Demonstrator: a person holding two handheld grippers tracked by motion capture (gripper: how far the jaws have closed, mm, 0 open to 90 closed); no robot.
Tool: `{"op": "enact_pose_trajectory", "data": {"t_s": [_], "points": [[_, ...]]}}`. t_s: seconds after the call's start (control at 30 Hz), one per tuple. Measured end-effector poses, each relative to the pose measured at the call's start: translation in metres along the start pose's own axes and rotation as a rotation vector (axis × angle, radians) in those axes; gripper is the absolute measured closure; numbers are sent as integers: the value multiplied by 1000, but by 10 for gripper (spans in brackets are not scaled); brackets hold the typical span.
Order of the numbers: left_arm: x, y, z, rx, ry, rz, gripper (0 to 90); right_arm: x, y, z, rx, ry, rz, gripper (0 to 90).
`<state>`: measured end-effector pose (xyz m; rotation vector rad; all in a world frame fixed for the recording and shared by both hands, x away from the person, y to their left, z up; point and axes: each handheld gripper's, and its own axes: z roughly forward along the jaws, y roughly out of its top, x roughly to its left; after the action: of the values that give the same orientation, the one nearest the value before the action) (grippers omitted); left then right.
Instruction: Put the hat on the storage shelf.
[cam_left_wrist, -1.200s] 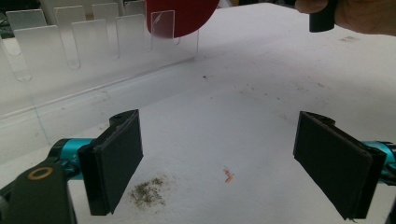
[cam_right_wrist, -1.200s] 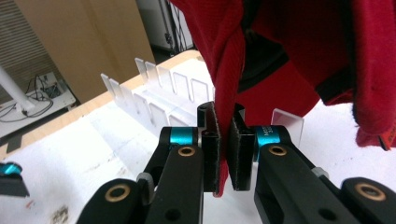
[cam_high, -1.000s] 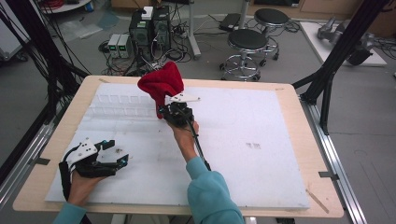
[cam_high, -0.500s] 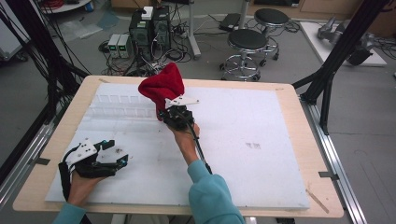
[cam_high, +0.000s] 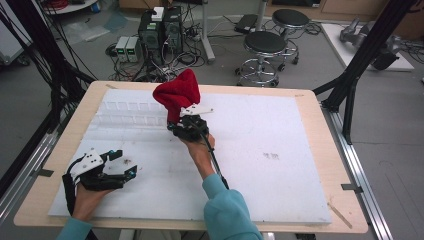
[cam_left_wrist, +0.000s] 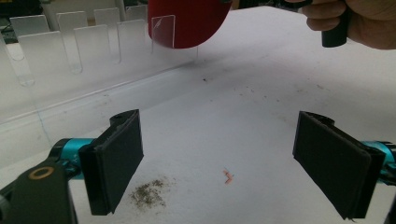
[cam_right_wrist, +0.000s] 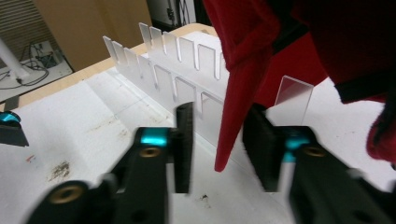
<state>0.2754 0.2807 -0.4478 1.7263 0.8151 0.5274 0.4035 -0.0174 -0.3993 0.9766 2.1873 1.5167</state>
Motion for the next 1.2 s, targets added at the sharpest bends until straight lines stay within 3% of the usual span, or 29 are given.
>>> {"op": "enact_pose_trajectory", "data": {"t_s": [0.03, 0.23, 0.3, 0.37, 0.43, 0.57, 0.87, 1.0, 1.03, 1.2], "points": [[0, 0, 0, 0, 0, 0, 162, 0, 0, -1, -4, 4, -4, 587], [0, 0, 0, 0, -1, -2, 163, 10, -4, -20, -27, -23, -43, 280], [1, 0, 0, -1, 2, -6, 162, 16, -6, -35, 9, -36, -60, 168], [1, 0, 0, -1, 1, -5, 163, 19, -12, -53, -26, -30, -89, 156], [1, 0, 0, -3, -4, -10, 163, 20, -17, -73, -25, -40, -107, 149], [4, -1, -1, -16, -7, -43, 161, 12, -32, -116, -72, -60, -97, 148], [3, -2, -5, -53, 13, -35, 157, -29, -87, -217, -136, -162, -83, 121], [2, -4, -8, -92, 34, -41, 155, -49, -115, -245, -161, -210, -60, 117], [1, -4, -9, -97, 37, -27, 155, -52, -121, -250, -166, -218, -60, 117], [-2, -6, -12, -138, 56, -5, 157, -63, -143, -257, -175, -232, -35, 116]]}}
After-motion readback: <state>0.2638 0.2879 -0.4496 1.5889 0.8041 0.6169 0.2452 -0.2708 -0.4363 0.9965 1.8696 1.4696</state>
